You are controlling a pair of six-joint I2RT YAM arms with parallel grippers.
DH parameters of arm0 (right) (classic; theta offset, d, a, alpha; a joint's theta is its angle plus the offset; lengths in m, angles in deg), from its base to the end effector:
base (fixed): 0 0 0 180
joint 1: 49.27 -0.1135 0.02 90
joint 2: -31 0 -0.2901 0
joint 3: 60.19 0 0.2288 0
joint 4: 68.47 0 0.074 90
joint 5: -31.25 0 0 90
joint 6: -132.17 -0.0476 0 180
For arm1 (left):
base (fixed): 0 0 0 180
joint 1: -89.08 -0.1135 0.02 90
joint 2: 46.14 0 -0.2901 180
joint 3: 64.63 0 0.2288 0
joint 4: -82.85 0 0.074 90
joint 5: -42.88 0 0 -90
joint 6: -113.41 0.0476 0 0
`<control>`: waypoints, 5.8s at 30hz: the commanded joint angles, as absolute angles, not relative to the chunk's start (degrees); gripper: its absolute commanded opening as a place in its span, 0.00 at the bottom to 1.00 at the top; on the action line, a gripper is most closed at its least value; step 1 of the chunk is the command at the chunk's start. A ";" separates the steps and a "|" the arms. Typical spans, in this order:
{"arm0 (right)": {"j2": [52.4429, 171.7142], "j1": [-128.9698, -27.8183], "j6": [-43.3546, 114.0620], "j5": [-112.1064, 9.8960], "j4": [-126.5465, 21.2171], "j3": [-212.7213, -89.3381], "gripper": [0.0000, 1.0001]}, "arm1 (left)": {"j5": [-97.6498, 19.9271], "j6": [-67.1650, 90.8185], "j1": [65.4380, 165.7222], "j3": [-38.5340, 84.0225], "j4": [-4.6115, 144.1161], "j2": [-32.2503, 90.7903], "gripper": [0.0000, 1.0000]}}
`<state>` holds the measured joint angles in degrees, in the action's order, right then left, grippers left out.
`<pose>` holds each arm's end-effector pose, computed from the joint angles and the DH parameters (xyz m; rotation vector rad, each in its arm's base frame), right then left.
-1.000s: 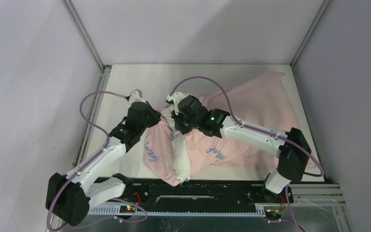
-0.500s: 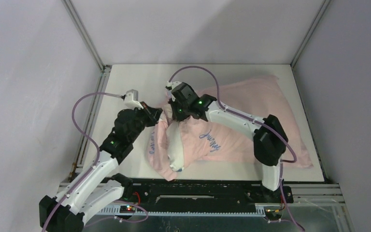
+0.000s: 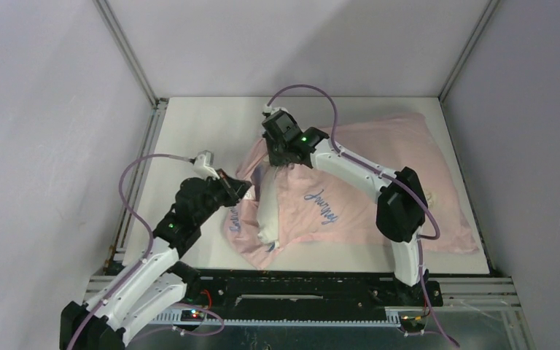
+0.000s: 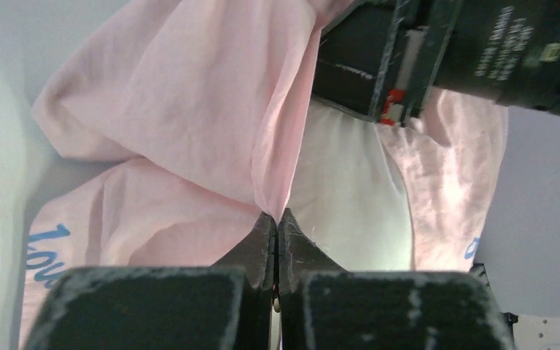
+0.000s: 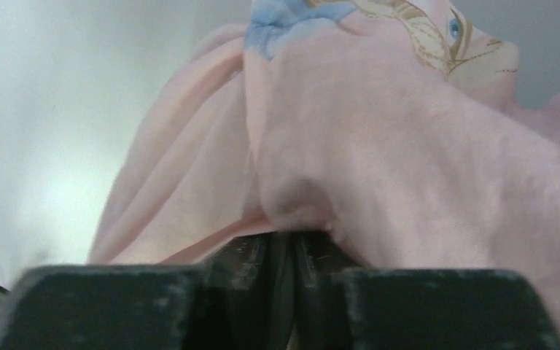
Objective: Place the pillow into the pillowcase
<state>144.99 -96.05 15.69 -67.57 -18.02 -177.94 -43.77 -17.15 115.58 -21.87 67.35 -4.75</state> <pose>0.3130 0.3224 0.3055 -0.3527 2.3897 0.4225 0.1320 -0.0689 0.2811 -0.1903 1.8980 -0.8676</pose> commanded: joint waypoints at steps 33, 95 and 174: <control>138.49 -128.73 38.02 -100.24 -8.17 -167.30 0.88 | -28.15 -19.84 105.38 -5.57 68.36 22.63 0.00; 115.33 -108.62 19.33 -60.61 -36.09 -148.78 0.00 | -60.14 -36.14 124.24 -19.97 75.09 28.61 0.40; 123.06 -108.06 14.46 -80.12 -23.17 -161.28 0.34 | -40.78 -23.20 113.25 -18.57 53.12 -10.09 0.00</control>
